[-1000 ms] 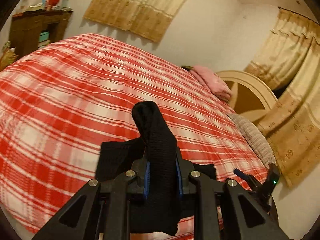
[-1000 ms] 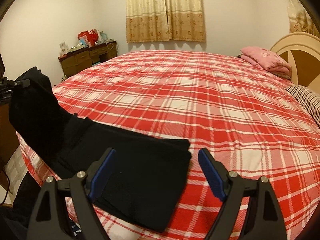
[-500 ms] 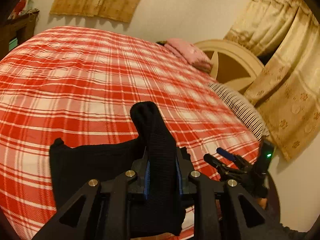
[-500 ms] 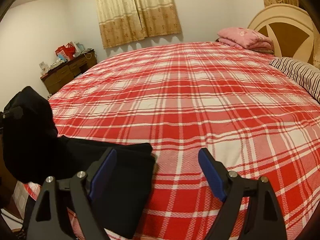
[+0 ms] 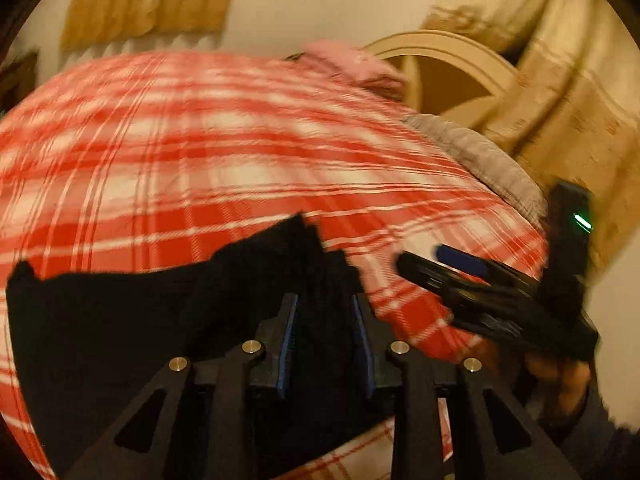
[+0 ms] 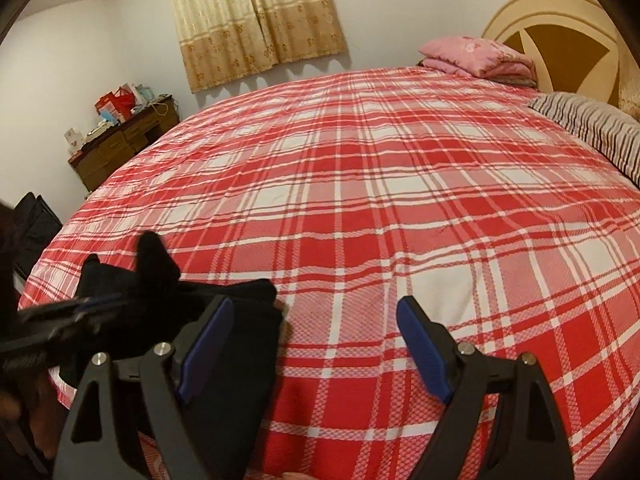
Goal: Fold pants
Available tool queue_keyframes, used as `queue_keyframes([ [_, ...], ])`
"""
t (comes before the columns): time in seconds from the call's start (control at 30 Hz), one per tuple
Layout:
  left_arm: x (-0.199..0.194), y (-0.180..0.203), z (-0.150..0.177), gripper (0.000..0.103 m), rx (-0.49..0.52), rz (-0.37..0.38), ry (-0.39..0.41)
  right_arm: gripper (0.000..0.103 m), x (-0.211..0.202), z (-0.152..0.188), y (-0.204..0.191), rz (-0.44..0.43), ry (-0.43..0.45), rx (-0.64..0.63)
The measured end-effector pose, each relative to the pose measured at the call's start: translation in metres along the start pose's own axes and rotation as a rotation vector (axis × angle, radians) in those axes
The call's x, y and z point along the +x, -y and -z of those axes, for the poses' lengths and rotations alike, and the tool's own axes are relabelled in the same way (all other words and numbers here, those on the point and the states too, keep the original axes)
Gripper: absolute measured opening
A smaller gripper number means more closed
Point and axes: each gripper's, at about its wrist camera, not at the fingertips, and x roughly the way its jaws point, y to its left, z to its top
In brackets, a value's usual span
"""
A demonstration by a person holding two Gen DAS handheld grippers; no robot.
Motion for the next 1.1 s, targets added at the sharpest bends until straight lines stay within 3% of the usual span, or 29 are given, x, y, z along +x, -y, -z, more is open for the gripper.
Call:
queue_keyframes([
  [0.1,-0.019,0.001,0.005,0.031,0.03,-0.015,0.043,0.086,0.002,0.0,0.01,0.011,-0.009,0.045],
  [0.17,-0.033,-0.013,0.01,0.041,0.004,-0.039,0.076,0.087,0.001,-0.001,0.014,0.0,-0.013,0.075],
  [0.23,-0.042,-0.028,0.015,0.057,-0.033,-0.095,0.115,0.087,-0.001,-0.001,0.015,-0.047,-0.017,0.103],
  [0.37,-0.059,-0.069,0.03,0.058,-0.083,-0.238,0.163,0.085,-0.006,-0.001,-0.006,-0.173,-0.033,0.077],
  [0.5,-0.067,-0.103,0.043,0.058,-0.141,-0.331,0.174,0.075,0.004,0.012,-0.04,-0.256,-0.134,-0.006],
  [0.63,-0.059,-0.119,0.052,0.058,-0.177,-0.362,0.158,0.059,0.018,0.025,-0.054,-0.204,-0.213,-0.077],
  [0.7,-0.055,-0.12,0.054,0.058,-0.177,-0.366,0.154,0.041,0.021,0.029,-0.054,-0.197,-0.234,-0.077],
  [0.77,-0.052,-0.118,0.054,0.059,-0.167,-0.372,0.151,0.03,0.019,0.029,-0.05,-0.221,-0.239,-0.072],
  [0.8,-0.052,-0.116,0.053,0.059,-0.159,-0.374,0.148,0.019,0.016,0.028,-0.049,-0.222,-0.231,-0.07],
  [0.93,-0.054,-0.113,0.053,0.061,-0.132,-0.391,0.159,0.016,-0.006,0.025,-0.043,-0.249,-0.191,-0.063],
  [1.1,-0.052,-0.117,0.056,0.061,-0.137,-0.401,0.154,0.015,-0.004,0.033,-0.043,-0.204,-0.211,-0.07],
])
